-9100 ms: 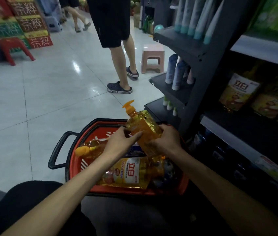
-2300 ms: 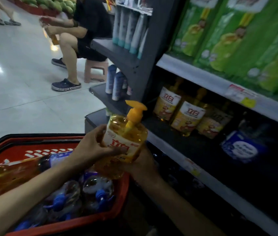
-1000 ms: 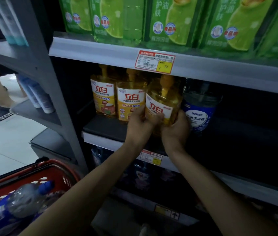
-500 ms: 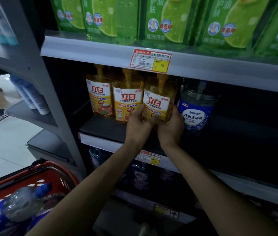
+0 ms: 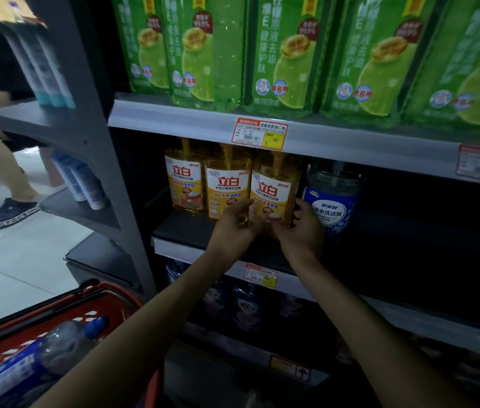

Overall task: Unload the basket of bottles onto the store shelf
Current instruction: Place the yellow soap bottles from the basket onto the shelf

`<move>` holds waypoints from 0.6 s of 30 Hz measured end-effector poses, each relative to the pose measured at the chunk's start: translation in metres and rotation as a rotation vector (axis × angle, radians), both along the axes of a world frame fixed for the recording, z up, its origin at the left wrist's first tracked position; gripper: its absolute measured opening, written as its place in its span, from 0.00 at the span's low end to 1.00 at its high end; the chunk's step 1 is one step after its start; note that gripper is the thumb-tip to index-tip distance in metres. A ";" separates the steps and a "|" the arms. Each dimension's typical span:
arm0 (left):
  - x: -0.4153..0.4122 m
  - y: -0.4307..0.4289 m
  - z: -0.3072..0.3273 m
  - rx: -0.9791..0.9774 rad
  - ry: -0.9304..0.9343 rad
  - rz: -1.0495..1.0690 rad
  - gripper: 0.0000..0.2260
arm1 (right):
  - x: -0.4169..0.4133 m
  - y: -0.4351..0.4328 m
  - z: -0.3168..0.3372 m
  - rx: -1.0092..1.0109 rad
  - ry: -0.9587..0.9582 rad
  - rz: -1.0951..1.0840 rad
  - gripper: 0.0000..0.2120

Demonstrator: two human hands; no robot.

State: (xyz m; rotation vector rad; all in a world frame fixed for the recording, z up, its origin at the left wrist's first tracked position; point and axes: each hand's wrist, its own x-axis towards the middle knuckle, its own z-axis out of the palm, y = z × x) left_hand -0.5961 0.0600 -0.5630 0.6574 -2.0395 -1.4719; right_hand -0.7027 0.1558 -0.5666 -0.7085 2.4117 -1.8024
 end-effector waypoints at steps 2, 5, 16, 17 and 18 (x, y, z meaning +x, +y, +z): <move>0.016 -0.002 0.002 -0.137 -0.062 0.013 0.17 | 0.009 0.008 0.007 0.010 0.014 0.059 0.31; 0.047 -0.006 0.007 -0.354 -0.195 0.040 0.29 | 0.029 0.015 0.016 0.076 0.079 0.191 0.34; 0.242 -0.016 0.024 -0.767 -0.728 0.151 0.40 | 0.134 -0.018 0.025 0.405 0.440 0.745 0.41; 0.264 -0.017 0.022 -0.746 -0.749 0.170 0.39 | 0.146 -0.024 0.023 0.421 0.466 0.802 0.42; 0.285 -0.019 0.018 -0.726 -0.761 0.195 0.38 | 0.158 -0.029 0.022 0.434 0.489 0.859 0.43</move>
